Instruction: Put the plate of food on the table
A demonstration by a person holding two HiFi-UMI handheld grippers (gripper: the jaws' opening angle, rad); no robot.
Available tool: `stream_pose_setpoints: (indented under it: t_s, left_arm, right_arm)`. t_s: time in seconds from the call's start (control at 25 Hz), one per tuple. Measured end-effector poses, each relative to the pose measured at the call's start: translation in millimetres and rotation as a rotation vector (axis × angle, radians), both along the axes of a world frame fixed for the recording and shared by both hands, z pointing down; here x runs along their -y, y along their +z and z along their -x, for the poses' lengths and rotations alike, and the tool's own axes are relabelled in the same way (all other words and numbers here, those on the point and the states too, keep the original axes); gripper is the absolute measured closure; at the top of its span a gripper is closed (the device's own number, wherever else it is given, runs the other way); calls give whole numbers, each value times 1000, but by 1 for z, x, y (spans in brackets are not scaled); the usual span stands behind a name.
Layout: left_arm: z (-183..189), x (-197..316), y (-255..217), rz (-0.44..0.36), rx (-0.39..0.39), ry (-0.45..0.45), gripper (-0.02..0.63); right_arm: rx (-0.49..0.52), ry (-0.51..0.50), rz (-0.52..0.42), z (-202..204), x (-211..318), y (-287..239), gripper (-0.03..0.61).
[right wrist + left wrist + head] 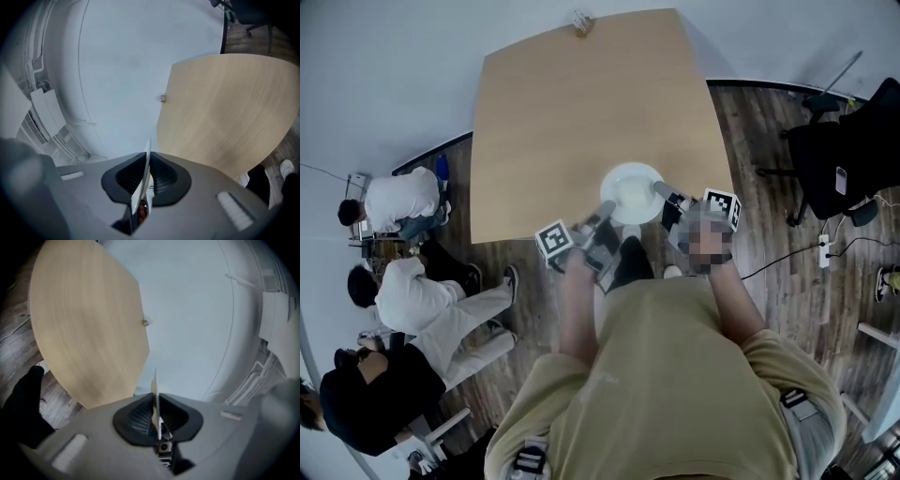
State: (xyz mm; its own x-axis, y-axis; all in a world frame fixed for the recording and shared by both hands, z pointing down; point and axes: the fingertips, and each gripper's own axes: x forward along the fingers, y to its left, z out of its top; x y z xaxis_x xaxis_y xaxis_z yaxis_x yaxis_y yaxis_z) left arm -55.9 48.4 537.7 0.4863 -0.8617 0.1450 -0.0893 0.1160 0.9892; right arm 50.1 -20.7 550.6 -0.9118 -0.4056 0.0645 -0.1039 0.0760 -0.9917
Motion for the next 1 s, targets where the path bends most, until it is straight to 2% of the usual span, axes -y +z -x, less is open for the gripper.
stream_pose_setpoints:
  t_s: [0.24,0.44,0.68,0.88,1.0]
  left_arm:
    - [69,91,18,16,25,60,586]
    - [89,119,13,12,83,96,589]
    - [144,186,42,63,55,159,588]
    - [159,199,65,71,99,201,588]
    - [157,209,81,78,152,233,591]
  right_arm:
    - [-69,23,8,62,81,11,555]
    - [-122,29,-29,81,104,8,548]
    - [-227,73,-21,133,159,34,537]
    - [-309,81,1,145,156,61,535]
    - [-344,65,-1,144,163,79,532]
